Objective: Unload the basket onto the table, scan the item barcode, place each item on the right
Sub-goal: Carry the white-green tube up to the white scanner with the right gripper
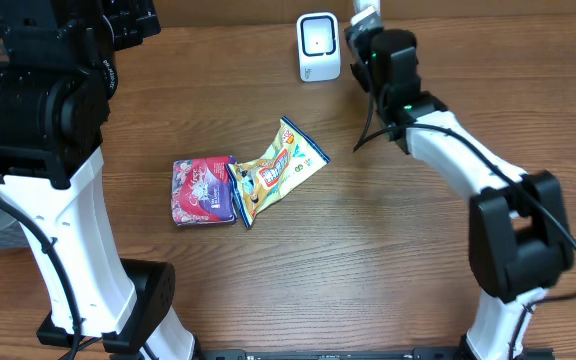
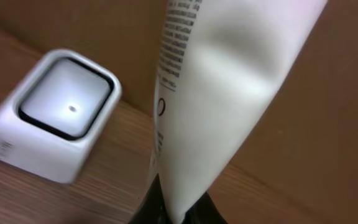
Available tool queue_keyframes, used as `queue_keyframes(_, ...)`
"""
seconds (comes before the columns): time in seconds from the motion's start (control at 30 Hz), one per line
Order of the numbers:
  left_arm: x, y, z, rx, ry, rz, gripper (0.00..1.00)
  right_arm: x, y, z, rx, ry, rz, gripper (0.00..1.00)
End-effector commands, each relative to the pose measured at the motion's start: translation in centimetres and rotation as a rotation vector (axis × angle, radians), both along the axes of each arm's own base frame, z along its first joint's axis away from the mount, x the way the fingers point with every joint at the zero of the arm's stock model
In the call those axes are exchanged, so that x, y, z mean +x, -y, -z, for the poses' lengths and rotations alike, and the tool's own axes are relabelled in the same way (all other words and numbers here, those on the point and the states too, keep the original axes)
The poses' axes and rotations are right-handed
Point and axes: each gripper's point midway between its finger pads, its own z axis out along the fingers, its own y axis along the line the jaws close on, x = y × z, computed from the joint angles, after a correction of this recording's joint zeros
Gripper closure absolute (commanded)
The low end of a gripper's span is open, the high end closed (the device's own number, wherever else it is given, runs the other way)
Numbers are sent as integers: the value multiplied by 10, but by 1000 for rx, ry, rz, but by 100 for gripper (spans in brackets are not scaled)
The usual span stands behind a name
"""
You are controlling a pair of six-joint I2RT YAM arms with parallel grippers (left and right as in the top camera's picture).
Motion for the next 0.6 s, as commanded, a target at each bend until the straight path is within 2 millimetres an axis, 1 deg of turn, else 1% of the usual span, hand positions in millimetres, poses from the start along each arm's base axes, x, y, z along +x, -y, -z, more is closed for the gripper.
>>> queue_keyframes(0.0,5,-5,4,21,-16,-14,0,11,-3,-6,-302,74,-1,96)
queue_keyframes(0.17,5,-5,4,21,-16,-14,0,20,-12,1,-451,122,-37,96)
queue_keyframes(0.27,5,-5,4,21,-16,-14,0,24,-14,9,-515,133,-60,96)
queue_keyframes(0.47,5,-5,4,21,-16,-14,0,34,-20,16,-526,205,-58,96)
queue_keyframes(0.57,5,-5,4,21,-16,-14,0,40,-25,33,-574,190,-88,96)
